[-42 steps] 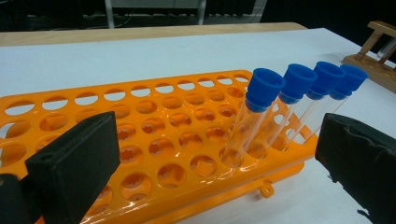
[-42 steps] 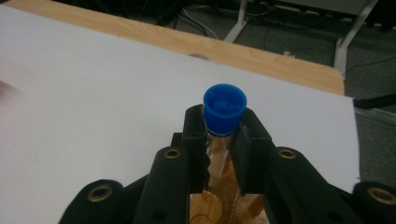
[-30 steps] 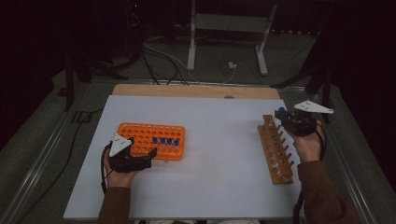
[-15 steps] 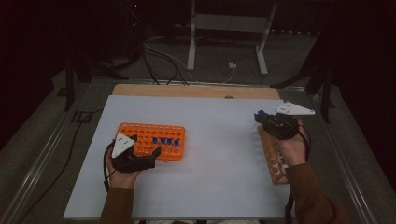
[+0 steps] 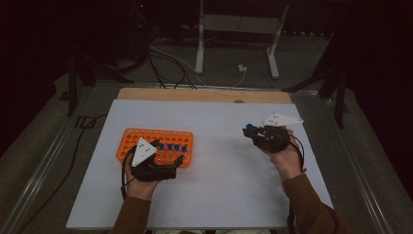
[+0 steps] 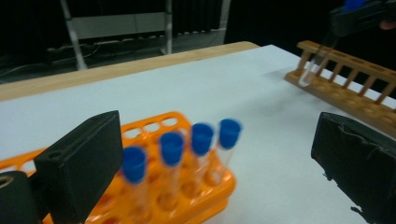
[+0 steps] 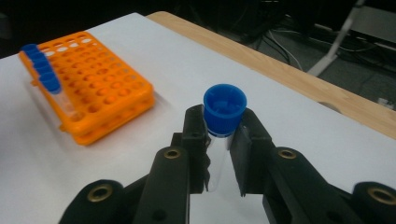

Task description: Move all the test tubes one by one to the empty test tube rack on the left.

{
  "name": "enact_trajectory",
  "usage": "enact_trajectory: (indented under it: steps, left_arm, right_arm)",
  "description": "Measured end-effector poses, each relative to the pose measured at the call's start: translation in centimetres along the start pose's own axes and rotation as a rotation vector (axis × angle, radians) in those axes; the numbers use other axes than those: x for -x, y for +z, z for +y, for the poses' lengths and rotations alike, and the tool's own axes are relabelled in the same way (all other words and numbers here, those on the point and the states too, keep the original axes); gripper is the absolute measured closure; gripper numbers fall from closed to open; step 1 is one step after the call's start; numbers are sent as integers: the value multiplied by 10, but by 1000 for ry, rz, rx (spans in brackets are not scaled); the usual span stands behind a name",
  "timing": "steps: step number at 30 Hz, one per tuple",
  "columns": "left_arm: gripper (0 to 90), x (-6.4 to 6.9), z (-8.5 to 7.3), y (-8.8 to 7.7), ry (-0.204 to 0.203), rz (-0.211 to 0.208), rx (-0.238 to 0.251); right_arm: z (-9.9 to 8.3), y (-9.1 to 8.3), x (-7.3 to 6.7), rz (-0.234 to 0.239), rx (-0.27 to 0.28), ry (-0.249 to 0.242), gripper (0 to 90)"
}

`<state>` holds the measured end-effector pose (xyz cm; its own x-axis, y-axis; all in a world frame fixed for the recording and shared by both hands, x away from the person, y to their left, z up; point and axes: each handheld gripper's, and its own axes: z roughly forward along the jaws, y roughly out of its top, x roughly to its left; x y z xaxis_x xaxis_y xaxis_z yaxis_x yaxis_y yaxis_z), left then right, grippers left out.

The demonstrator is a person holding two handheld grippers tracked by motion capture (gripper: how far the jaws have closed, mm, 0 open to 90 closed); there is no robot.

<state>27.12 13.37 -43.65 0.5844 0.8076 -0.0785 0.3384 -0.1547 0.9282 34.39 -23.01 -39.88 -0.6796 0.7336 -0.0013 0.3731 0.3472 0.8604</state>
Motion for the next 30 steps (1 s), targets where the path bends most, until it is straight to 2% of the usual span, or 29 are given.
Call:
enact_trajectory:
  steps: [10,19,24,27,30]
  left_arm:
    - [57,31,20,28,41,-74,-6]
    - [84,56,22,60,74,-140,-48]
    - [183,63,21,72,87,-149,-49]
    - [280,66,22,76,96,-147,-42]
    - [417,69,22,80,113,-139,-49]
  right_arm:
    - [7,9,-24,74,-4,-16,764]
    - [12,15,-44,137,-3,-29,764]
    - [15,15,-53,169,2,-34,764]
    - [16,16,-58,183,3,-40,764]
    - [16,17,-60,193,5,-42,764]
